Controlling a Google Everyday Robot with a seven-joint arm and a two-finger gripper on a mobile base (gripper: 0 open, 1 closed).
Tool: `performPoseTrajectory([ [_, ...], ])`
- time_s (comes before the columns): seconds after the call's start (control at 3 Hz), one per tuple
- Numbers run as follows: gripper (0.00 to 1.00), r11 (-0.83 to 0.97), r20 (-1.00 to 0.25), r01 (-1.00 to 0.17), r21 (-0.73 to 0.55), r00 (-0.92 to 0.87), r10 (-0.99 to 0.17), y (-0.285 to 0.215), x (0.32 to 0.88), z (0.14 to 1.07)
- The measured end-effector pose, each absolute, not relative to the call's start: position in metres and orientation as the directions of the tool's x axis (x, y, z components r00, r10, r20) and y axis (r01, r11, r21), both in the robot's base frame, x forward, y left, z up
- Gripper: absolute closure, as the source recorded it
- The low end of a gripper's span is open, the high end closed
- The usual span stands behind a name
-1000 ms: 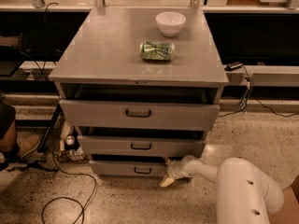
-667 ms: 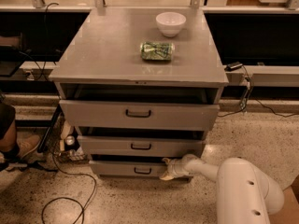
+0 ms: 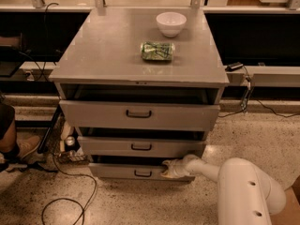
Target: Open bottom drawer
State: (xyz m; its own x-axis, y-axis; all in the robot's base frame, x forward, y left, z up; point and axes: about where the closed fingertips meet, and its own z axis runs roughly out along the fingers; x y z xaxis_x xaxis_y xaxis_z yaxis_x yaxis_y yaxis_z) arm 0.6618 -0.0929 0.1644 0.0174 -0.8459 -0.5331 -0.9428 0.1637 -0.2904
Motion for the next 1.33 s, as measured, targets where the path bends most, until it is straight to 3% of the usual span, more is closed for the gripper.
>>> performPoseTrajectory([
  [0.33,1.00,0.164,-0.533,-0.943,-0.290,0.017,-0.846,-0.093,0.662,0.168],
  [1.33,1.00,0.188,-0.508,-0.939,-0.290,-0.015,-0.861,-0.114,0.624,0.170],
])
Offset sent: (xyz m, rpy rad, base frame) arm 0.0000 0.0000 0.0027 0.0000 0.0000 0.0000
